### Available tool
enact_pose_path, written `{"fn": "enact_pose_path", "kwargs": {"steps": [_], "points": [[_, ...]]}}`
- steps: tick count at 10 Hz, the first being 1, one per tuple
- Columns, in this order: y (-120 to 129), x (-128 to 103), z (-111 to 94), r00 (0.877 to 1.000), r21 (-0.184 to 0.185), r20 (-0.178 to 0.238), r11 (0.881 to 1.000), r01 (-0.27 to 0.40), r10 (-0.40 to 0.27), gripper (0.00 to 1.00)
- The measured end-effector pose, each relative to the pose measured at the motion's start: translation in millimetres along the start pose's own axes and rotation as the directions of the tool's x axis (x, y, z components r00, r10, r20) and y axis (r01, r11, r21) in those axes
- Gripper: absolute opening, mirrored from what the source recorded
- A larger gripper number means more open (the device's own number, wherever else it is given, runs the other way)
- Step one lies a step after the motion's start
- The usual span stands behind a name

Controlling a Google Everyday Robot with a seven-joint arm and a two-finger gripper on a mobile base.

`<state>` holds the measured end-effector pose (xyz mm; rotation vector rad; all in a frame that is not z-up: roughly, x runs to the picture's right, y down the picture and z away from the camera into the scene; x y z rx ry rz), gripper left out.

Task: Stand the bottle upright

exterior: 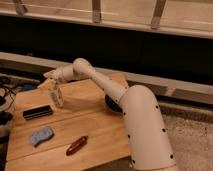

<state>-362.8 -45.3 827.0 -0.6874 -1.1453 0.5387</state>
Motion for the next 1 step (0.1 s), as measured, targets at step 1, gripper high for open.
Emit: {"fn": "enact_pose_path", "kwargs": {"steps": [1], "points": [[-0.9,1.5,-0.4,1.000,0.001,-0.001,1.000,-0.003,0.003,0.72]]}}
